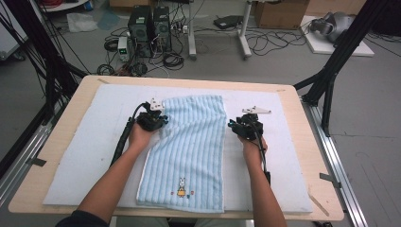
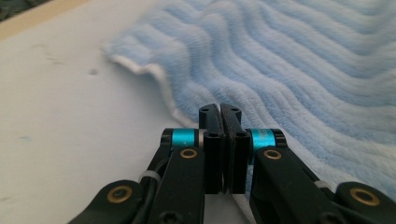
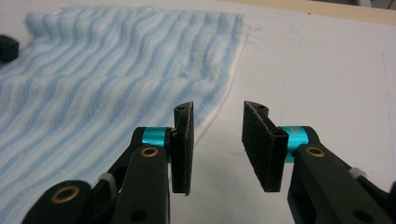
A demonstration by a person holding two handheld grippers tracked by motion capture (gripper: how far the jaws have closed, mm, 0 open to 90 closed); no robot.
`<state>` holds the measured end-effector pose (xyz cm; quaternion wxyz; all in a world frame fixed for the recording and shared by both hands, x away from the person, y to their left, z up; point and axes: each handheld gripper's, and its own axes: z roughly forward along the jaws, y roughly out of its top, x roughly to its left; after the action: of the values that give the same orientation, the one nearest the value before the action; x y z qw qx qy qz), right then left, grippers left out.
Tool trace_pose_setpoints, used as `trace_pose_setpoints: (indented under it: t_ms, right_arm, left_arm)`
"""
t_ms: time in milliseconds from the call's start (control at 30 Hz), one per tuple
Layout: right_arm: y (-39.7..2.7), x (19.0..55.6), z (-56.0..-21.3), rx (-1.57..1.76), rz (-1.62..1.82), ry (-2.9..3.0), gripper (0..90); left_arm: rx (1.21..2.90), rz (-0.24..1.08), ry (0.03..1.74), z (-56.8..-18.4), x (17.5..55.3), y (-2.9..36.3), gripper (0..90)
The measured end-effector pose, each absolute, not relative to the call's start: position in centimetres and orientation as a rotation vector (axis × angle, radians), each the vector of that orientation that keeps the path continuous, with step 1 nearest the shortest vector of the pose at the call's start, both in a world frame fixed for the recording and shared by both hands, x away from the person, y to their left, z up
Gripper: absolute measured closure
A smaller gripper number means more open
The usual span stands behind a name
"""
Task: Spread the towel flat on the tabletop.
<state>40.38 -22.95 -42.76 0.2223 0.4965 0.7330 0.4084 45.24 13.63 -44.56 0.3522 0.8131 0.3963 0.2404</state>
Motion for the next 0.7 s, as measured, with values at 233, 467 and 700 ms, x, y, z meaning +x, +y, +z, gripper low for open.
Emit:
trace_pose_setpoints:
  t_ms: [233,467,700]
  right_arm:
    - [-22.1,39.0,-42.8,1.33,1.133,2.095,63.5]
    - [-20.5,38.3,-43.6,1.251,1.117,2.211,61.2]
    - [-19.0,38.4,-44.5,1.219,1.073,2.302,59.6]
  left_arm:
    - [1.934,0.591,1.212,-44.7,46.2,16.5,56.6]
    - [1.858,0.482,1.149,-44.3,43.8,18.3,47.7]
    - [1.878,0.34,1.088,-44.7,40.8,18.5,47.4]
